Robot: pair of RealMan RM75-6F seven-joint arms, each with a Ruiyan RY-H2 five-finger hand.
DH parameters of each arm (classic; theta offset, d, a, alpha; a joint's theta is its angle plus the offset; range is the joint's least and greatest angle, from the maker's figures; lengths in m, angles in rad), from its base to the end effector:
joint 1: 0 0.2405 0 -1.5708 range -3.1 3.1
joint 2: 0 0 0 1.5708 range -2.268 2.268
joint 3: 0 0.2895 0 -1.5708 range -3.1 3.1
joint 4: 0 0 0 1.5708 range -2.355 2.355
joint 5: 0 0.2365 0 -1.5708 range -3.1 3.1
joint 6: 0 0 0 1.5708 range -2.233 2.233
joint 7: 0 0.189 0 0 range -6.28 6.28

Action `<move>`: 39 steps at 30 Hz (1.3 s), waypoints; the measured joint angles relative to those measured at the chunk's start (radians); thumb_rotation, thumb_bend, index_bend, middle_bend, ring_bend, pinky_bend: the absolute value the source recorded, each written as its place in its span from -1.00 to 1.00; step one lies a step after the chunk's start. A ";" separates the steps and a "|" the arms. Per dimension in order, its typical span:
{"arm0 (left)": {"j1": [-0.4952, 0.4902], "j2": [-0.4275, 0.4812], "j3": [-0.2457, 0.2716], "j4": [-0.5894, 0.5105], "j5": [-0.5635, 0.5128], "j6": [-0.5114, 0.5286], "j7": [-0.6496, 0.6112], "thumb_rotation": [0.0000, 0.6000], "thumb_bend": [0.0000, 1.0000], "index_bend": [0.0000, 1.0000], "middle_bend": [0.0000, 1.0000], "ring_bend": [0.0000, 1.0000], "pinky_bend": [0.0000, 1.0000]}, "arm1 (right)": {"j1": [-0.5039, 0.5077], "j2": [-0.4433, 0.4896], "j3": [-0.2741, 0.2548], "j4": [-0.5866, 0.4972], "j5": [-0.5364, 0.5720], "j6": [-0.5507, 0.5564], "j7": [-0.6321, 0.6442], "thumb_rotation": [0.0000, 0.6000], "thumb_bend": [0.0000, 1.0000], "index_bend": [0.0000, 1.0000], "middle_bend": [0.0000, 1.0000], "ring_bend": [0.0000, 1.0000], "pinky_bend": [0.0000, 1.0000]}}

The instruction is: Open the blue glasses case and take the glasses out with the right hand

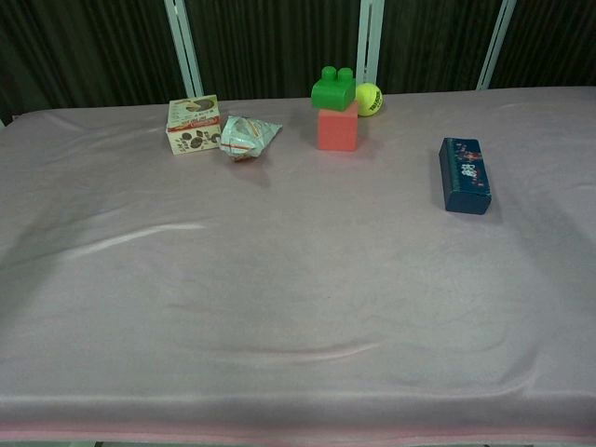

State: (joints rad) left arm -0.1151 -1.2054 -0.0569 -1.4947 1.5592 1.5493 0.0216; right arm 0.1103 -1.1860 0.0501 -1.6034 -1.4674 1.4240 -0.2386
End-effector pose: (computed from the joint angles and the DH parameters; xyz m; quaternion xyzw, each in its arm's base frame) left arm -0.3455 0.2436 0.1378 -0.6097 -0.3301 -0.4140 0.5899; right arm -0.3498 -0.2389 0.1168 0.6370 -0.3498 0.3198 0.6080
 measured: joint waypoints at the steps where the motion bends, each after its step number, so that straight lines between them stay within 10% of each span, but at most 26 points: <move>1: 0.000 0.000 0.000 -0.001 -0.001 -0.002 0.000 1.00 -0.18 -1.00 -1.00 -1.00 -0.96 | 0.000 0.000 0.000 0.000 0.001 -0.001 -0.001 1.00 -0.39 -1.00 -1.00 -1.00 -1.00; 18: -0.017 -0.001 -0.012 0.002 -0.032 -0.038 0.000 1.00 -0.18 -1.00 -1.00 -1.00 -0.96 | 0.111 -0.043 0.053 0.109 0.021 -0.115 -0.120 1.00 -0.39 -1.00 -1.00 -1.00 -1.00; 25: -0.032 -0.004 -0.040 0.017 -0.091 -0.072 -0.003 1.00 -0.18 -1.00 -1.00 -1.00 -0.96 | 0.268 -0.051 0.107 0.138 0.108 -0.319 -0.356 1.00 -0.39 -1.00 -1.00 -1.00 -1.00; 39: -0.085 0.004 -0.076 0.030 -0.214 -0.216 -0.020 1.00 -0.18 -1.00 -1.00 -1.00 -0.97 | 0.624 -0.292 0.138 0.534 0.227 -0.688 -0.564 1.00 -0.39 -1.00 -1.00 -1.00 -1.00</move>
State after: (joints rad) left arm -0.2000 -1.2011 -0.1331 -1.4649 1.3453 1.3333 0.0017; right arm 0.7348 -1.4784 0.1885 -1.0690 -1.2402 0.7359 -0.8023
